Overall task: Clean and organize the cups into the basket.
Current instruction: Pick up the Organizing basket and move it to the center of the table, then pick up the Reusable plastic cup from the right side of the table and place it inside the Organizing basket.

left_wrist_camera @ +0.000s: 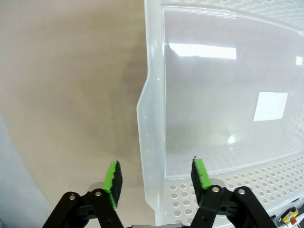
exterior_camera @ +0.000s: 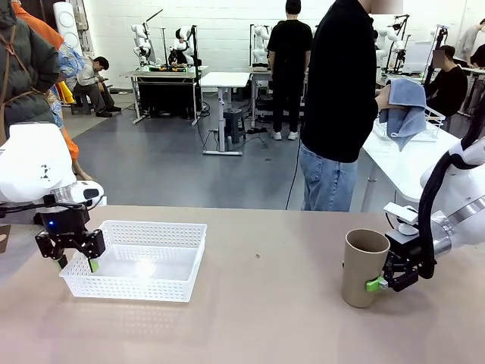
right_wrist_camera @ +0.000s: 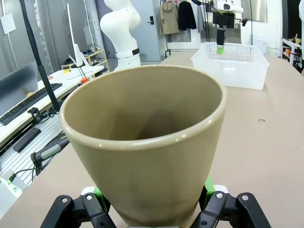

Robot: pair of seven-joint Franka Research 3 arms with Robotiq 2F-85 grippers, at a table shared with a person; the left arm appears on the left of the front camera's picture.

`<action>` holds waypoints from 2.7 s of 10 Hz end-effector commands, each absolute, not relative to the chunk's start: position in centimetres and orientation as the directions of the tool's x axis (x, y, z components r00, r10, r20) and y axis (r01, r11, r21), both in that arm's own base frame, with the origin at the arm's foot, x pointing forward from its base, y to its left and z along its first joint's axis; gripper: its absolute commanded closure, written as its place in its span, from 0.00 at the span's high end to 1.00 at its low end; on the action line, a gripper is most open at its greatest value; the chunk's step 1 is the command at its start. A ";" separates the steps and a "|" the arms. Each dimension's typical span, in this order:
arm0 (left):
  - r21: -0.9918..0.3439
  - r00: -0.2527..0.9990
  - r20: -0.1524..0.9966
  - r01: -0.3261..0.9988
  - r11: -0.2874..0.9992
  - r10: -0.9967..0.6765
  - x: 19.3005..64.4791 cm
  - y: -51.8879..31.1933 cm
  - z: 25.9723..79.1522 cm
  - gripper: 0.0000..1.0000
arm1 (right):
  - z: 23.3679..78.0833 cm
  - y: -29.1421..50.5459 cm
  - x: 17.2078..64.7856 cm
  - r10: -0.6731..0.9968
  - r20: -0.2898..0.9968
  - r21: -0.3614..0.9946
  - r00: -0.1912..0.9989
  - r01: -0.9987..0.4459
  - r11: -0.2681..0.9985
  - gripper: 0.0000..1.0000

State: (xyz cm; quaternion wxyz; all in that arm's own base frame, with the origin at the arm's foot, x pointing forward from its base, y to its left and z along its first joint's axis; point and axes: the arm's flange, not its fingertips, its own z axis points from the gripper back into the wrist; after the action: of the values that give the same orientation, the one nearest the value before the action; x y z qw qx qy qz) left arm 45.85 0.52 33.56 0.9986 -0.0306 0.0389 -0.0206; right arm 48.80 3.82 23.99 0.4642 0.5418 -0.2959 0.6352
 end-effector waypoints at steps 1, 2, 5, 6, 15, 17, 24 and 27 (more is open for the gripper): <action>-0.078 0.994 -0.095 0.053 0.996 -0.061 46.1 0.9 33.8 0.38 | 23.6 3.9 49.0 0.264 0.964 0.112 0.005 -0.913 -0.393 0.00; -0.080 0.993 -0.100 0.048 0.996 -0.056 46.3 1.1 33.8 0.00 | 23.6 3.8 49.1 0.264 0.964 0.111 0.005 -0.915 -0.389 0.24; -0.089 0.995 -0.094 0.014 0.996 -0.022 46.9 1.2 34.0 0.00 | 23.5 3.6 49.1 0.268 0.963 0.100 -0.006 -0.920 -0.379 0.24; -0.089 0.995 -0.099 0.004 0.996 -0.013 47.3 1.3 33.9 0.00 | 23.5 3.3 49.1 0.265 0.964 0.096 -0.008 -0.922 -0.376 0.00; -0.001 0.989 -0.121 -0.081 0.997 0.081 49.5 -10.4 34.8 0.00 | 40.1 1.0 39.4 0.264 0.943 -0.138 -0.203 -0.960 -0.244 0.23; 0.029 0.986 -0.142 -0.080 0.996 0.083 50.9 -15.9 34.9 0.00 | 45.7 0.0 36.4 0.259 0.942 -0.166 -0.211 -0.969 -0.183 0.23; 0.032 0.985 -0.171 -0.013 0.999 0.018 50.5 -30.0 35.4 0.00 | 50.5 -1.7 36.8 0.256 0.952 -0.160 -0.168 -0.986 -0.053 0.23; -0.004 0.977 -0.169 -0.134 0.991 0.131 50.0 -31.9 34.7 0.00 | 50.0 -2.3 38.4 0.239 0.961 -0.134 -0.141 -0.990 -0.045 0.23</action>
State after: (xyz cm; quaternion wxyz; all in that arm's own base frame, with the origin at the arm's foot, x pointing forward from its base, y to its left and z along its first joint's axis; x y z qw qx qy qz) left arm 49.78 -31.29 34.95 0.9960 -0.0002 0.0832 0.0312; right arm 37.75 -2.40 49.28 0.5106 0.3977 -0.4562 0.6108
